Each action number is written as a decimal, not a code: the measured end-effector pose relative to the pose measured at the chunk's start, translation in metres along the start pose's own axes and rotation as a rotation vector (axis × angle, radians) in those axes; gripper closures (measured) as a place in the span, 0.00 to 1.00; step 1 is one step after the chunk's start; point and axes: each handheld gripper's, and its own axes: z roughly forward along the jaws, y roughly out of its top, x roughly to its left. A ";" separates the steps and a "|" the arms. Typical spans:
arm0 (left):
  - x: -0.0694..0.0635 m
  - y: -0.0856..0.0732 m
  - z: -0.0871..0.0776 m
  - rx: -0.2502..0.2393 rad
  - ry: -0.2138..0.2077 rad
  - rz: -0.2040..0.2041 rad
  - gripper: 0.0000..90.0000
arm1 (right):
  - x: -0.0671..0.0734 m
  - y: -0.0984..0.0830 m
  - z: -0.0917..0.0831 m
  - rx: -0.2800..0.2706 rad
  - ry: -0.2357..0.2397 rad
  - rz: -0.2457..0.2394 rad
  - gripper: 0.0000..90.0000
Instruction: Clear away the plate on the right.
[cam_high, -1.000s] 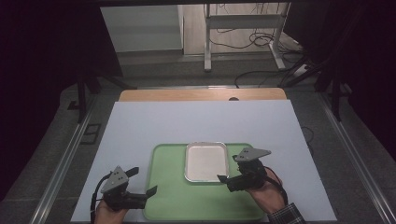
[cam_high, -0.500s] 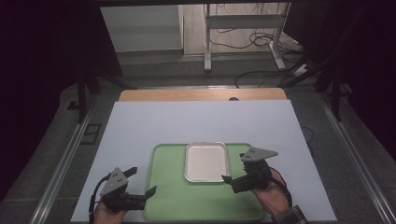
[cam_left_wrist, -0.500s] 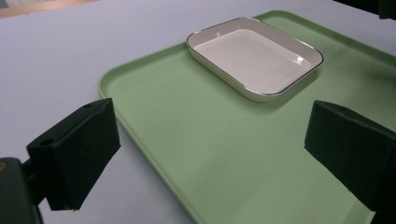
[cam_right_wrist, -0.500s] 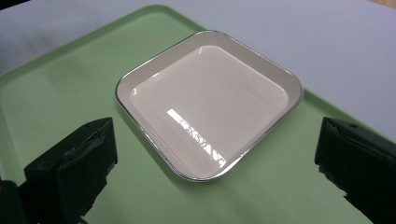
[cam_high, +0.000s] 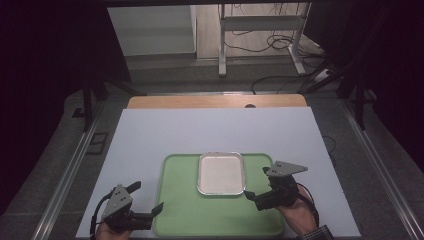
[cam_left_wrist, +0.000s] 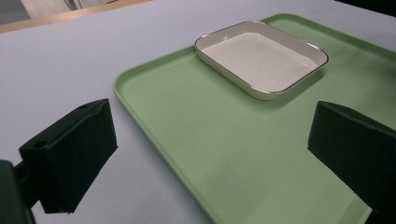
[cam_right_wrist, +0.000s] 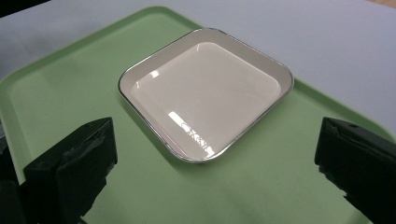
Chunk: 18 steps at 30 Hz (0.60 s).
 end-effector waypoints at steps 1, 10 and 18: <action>0.000 0.000 -0.001 -0.003 0.002 -0.002 0.01 | 0.000 -0.001 -0.001 -0.001 -0.010 -0.005 0.00; 0.001 -0.002 -0.003 -0.003 0.010 -0.007 0.00 | -0.002 -0.008 -0.015 -0.018 -0.094 -0.033 0.00; 0.002 -0.003 -0.006 -0.007 0.023 -0.018 0.00 | -0.006 -0.017 -0.029 -0.057 -0.147 -0.030 0.00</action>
